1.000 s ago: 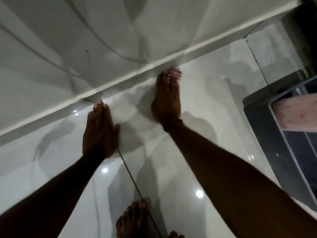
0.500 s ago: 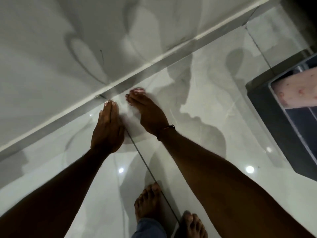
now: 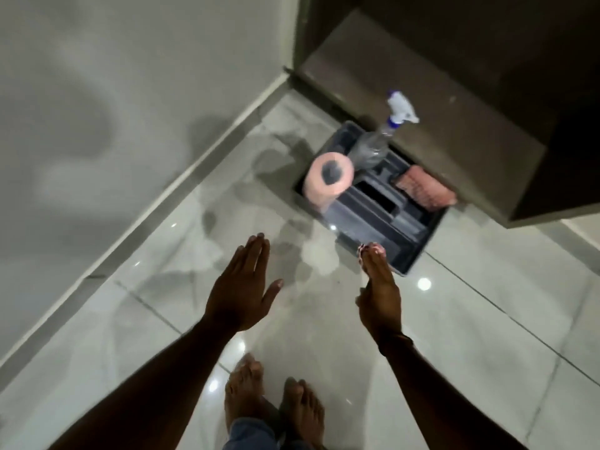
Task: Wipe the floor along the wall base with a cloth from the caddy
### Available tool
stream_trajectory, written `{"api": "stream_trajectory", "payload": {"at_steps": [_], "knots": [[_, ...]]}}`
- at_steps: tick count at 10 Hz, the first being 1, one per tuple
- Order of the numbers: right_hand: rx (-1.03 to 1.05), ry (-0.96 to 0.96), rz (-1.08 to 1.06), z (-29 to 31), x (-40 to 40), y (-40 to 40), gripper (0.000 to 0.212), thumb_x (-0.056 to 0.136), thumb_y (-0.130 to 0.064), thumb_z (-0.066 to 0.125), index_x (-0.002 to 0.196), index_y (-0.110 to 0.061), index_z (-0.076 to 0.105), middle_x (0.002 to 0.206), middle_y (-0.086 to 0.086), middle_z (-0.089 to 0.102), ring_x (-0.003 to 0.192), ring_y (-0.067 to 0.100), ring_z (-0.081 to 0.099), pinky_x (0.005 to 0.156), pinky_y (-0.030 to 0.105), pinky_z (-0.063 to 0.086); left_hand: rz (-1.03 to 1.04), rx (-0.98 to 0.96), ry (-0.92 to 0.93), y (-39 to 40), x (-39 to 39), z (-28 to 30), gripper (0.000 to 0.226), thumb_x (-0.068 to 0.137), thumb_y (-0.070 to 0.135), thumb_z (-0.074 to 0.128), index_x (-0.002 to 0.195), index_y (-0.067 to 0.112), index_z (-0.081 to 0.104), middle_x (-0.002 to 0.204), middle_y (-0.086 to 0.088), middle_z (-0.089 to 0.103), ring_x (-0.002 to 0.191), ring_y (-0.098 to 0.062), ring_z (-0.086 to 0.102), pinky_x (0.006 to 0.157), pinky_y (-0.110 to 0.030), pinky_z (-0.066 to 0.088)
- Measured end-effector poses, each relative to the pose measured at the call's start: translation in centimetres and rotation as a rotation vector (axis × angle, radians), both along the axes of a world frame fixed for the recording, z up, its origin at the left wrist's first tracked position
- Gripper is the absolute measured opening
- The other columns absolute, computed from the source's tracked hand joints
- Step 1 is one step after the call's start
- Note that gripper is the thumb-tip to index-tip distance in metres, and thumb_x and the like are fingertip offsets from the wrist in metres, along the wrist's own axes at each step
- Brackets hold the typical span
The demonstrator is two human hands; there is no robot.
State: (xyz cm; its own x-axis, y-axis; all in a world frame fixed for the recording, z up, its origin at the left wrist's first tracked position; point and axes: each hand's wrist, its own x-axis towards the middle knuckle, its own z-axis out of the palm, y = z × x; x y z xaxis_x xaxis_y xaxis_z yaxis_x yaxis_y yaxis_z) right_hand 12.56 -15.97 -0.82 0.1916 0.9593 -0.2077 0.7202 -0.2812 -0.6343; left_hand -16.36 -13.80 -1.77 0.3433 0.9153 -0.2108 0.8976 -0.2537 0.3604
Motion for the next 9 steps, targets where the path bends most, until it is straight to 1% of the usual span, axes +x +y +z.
{"api": "stream_trajectory", "payload": {"at_steps": [1,2,3,4,5,6,7,8,9], "knots": [[0.051,-0.056,-0.126,1.4,6.1,1.9,0.097,0.071,0.032,0.043,0.159,-0.009,0.043,0.171,0.011,0.035,0.162,0.030,0.027,0.131,0.057,0.029,-0.167,0.018,-0.022,2.9,7.0,0.2,0.081,0.106,0.056,0.039,0.160,-0.004,0.031,0.169,-0.022,0.031,0.157,-0.033,0.032,0.128,-0.044,0.029],[0.057,-0.089,-0.158,-0.4,10.8,5.4,0.085,0.084,0.026,0.044,0.161,-0.010,0.037,0.171,0.013,0.035,0.160,0.035,0.031,0.131,0.058,0.029,-0.345,-0.001,-0.011,5.7,12.6,-1.5,0.083,0.104,0.059,0.035,0.159,-0.004,0.034,0.167,-0.023,0.035,0.155,-0.035,0.036,0.128,-0.041,0.023],[0.071,-0.106,-0.151,-3.7,13.9,10.2,0.081,0.088,0.020,0.045,0.161,-0.013,0.037,0.170,0.012,0.038,0.158,0.035,0.036,0.130,0.056,0.032,-0.460,0.074,0.040,8.6,16.8,-5.0,0.083,0.103,0.057,0.036,0.158,-0.004,0.034,0.164,-0.025,0.039,0.154,-0.037,0.037,0.127,-0.044,0.023],[0.004,-0.218,-0.080,-7.6,15.1,14.2,0.077,0.094,0.013,0.051,0.165,-0.010,0.029,0.175,0.013,0.023,0.163,0.034,0.021,0.135,0.046,0.021,-0.464,0.082,0.097,10.8,19.3,-9.0,0.086,0.104,0.059,0.029,0.162,-0.003,0.021,0.170,-0.024,0.026,0.160,-0.036,0.023,0.131,-0.043,0.011],[-0.117,-0.313,-0.027,-11.3,14.1,15.5,0.076,0.100,-0.007,0.055,0.166,-0.002,0.017,0.176,0.021,0.013,0.164,0.039,0.010,0.136,0.047,0.008,-0.471,0.014,0.179,11.0,20.0,-11.3,0.088,0.104,0.062,0.025,0.165,0.002,0.003,0.175,-0.021,0.007,0.164,-0.033,0.003,0.132,-0.042,-0.003],[-0.125,-0.366,-0.108,-13.5,12.9,15.2,0.090,0.099,-0.029,0.057,0.167,-0.003,0.005,0.177,0.021,0.003,0.165,0.038,-0.001,0.135,0.049,-0.002,-0.469,0.056,0.176,10.5,19.8,-12.2,0.089,0.104,0.064,0.022,0.165,0.001,0.005,0.175,-0.022,0.010,0.164,-0.033,0.004,0.133,-0.044,0.000],[-0.151,-0.425,-0.090,-13.8,12.4,14.8,0.101,0.096,-0.041,0.059,0.167,-0.005,-0.004,0.177,0.020,-0.006,0.165,0.039,-0.008,0.132,0.049,-0.009,-0.452,0.028,0.172,10.6,20.0,-12.0,0.090,0.104,0.065,0.022,0.165,0.002,0.003,0.175,-0.021,0.005,0.164,-0.033,0.001,0.131,-0.042,-0.004],[-0.167,-0.327,-0.109,-11.9,12.3,14.8,0.104,0.095,-0.038,0.063,0.167,-0.007,-0.006,0.177,0.019,-0.009,0.164,0.040,-0.011,0.134,0.057,-0.007,-0.466,-0.032,0.153,10.6,19.4,-10.7,0.091,0.103,0.067,0.019,0.165,0.003,-0.001,0.176,-0.019,0.001,0.164,-0.031,-0.003,0.129,-0.039,-0.008],[-0.012,-0.272,-0.245,-6.9,12.5,13.2,0.097,0.099,-0.032,0.063,0.167,-0.004,-0.001,0.178,0.018,-0.003,0.165,0.039,-0.006,0.134,0.059,-0.003,-0.510,0.052,0.082,10.5,17.5,-6.9,0.088,0.104,0.063,0.029,0.165,0.001,0.010,0.174,-0.020,0.014,0.163,-0.031,0.008,0.130,-0.038,-0.002]]}}
